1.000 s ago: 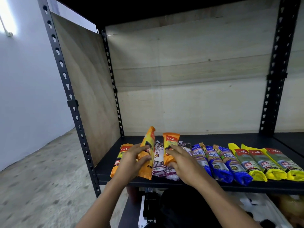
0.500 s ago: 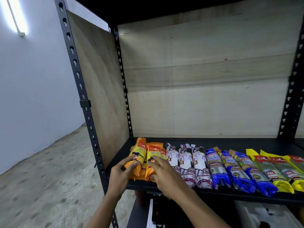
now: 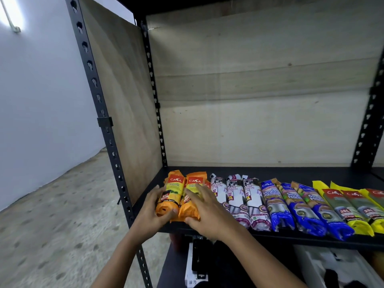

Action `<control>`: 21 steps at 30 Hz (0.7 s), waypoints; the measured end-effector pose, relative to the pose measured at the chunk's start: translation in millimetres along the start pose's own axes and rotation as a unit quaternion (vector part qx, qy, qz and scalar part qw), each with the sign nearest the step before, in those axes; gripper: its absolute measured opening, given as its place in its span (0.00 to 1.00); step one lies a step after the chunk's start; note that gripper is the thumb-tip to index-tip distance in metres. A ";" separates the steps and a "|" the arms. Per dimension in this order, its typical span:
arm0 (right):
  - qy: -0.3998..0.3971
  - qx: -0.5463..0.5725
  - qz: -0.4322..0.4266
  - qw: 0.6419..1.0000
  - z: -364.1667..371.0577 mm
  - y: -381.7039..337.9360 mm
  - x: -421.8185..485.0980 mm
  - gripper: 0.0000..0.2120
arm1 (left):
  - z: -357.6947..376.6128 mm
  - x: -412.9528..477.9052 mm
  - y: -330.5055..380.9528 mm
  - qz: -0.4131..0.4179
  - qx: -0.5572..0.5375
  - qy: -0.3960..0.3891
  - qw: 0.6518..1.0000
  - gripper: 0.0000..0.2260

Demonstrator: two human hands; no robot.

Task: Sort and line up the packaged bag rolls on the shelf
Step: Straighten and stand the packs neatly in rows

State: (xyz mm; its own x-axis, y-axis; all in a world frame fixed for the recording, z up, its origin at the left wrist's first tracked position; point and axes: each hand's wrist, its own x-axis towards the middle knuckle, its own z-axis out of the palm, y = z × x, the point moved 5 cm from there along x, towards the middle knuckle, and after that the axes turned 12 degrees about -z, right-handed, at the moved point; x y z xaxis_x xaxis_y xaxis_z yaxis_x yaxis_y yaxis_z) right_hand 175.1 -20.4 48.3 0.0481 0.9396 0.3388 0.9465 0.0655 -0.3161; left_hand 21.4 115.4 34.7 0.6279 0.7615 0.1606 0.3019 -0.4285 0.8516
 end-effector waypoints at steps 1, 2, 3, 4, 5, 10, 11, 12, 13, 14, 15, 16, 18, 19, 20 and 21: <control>-0.011 0.008 0.009 1.000 -1.1 2.2 0.5 0.40 | -1.9 1.9 1.9 0.002 0.014 -0.029 0.999 0.37; -0.023 0.015 0.019 0.999 -2.3 4.3 0.8 0.40 | -3.8 3.6 3.0 -0.001 0.032 -0.057 0.998 0.37; -0.036 0.020 0.030 0.999 -3.2 6.1 1.2 0.40 | -5.4 5.2 3.1 -0.007 0.056 -0.084 0.995 0.36; -0.049 0.022 0.039 0.998 -3.6 7.3 1.5 0.40 | -6.4 5.7 2.6 -0.013 0.080 -0.106 0.991 0.36; -0.061 0.021 0.047 0.997 -3.5 7.9 1.8 0.39 | -6.9 6.0 1.8 -0.018 0.095 -0.123 0.988 0.36; -0.084 -0.005 0.049 0.995 -2.3 6.2 4.5 0.35 | -0.4 2.9 0.8 -0.008 0.049 -0.099 0.994 0.28; -0.086 -0.011 0.048 0.995 -2.3 5.7 4.9 0.35 | 0.7 1.9 1.0 -0.007 0.031 -0.089 0.996 0.26; -0.087 -0.015 0.047 0.995 -2.4 5.3 4.8 0.36 | 1.6 1.0 1.6 -0.003 0.020 -0.083 0.996 0.24; -0.087 -0.018 0.045 0.995 -2.5 4.9 4.5 0.36 | 2.7 0.3 2.8 0.000 0.013 -0.083 0.996 0.23; -0.087 -0.021 0.043 0.995 -2.8 4.4 4.0 0.36 | 3.7 -0.6 3.8 0.003 0.007 -0.088 0.996 0.22; -0.086 -0.024 0.041 0.995 -2.9 4.2 3.6 0.36 | 4.2 -1.1 4.5 0.003 0.001 -0.093 0.996 0.22; -0.086 -0.026 0.038 0.995 -2.6 4.2 3.2 0.36 | 4.5 -1.7 4.6 0.001 -0.008 -0.098 0.995 0.22; -0.087 -0.024 0.036 0.995 -1.8 4.1 2.8 0.36 | 4.7 -2.6 3.9 0.002 -0.017 -0.109 0.994 0.22; -0.088 -0.023 0.035 0.995 -1.8 4.2 3.1 0.36 | 5.1 -3.1 3.5 0.004 -0.015 -0.113 0.993 0.22; -0.091 -0.024 0.034 0.995 -1.9 4.1 3.7 0.36 | 5.5 -3.5 3.5 0.006 -0.014 -0.115 0.993 0.22; -0.094 -0.024 0.032 0.995 -2.0 4.0 4.6 0.36 | 5.5 -3.9 3.3 0.006 -0.015 -0.116 0.993 0.22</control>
State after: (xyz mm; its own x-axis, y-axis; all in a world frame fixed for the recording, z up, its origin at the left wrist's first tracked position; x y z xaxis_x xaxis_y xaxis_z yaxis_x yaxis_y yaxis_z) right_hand 179.7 -16.5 50.4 0.0530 0.9879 0.1460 0.9580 -0.0091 -0.2867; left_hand 23.9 108.3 34.2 0.7805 0.6226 0.0555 0.2735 -0.4200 0.8653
